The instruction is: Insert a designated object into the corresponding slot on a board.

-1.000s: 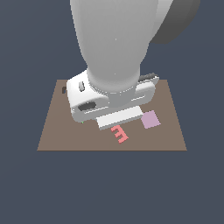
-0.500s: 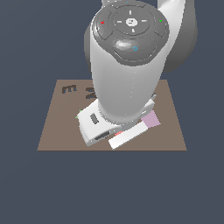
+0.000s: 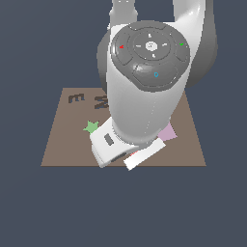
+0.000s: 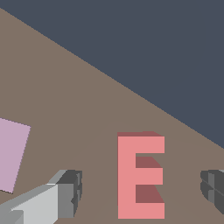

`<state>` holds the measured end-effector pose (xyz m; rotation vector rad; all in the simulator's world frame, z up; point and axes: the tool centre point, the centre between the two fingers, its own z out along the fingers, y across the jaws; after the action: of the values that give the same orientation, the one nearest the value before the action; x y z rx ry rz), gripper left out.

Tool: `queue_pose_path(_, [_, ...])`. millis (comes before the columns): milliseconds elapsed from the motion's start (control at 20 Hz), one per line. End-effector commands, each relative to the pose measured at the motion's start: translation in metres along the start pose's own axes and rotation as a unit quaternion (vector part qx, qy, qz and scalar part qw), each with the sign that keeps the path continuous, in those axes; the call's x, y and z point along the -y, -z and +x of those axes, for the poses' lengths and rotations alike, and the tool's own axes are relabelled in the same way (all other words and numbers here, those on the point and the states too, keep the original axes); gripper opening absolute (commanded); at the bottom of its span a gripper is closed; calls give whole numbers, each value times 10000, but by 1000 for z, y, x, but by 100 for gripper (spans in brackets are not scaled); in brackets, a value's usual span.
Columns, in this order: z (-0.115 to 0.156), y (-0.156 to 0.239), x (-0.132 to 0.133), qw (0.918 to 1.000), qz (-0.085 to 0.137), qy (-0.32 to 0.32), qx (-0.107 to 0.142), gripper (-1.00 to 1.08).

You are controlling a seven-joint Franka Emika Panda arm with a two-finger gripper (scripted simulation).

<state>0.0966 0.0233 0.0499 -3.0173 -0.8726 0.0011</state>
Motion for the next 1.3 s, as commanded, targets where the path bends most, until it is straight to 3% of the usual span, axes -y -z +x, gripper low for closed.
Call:
queue_pose_path(0, [0,-1,0,10000,-1,-1,-1,100])
queue_pose_path(400, [1,-20,0,10000,-4,16,-2,100])
queue_pose_path(450, [1,-20,0,10000,-4,16,-2,-100])
queue_pose_path(1250, [0,-17,0,10000,-2,19,1,-100])
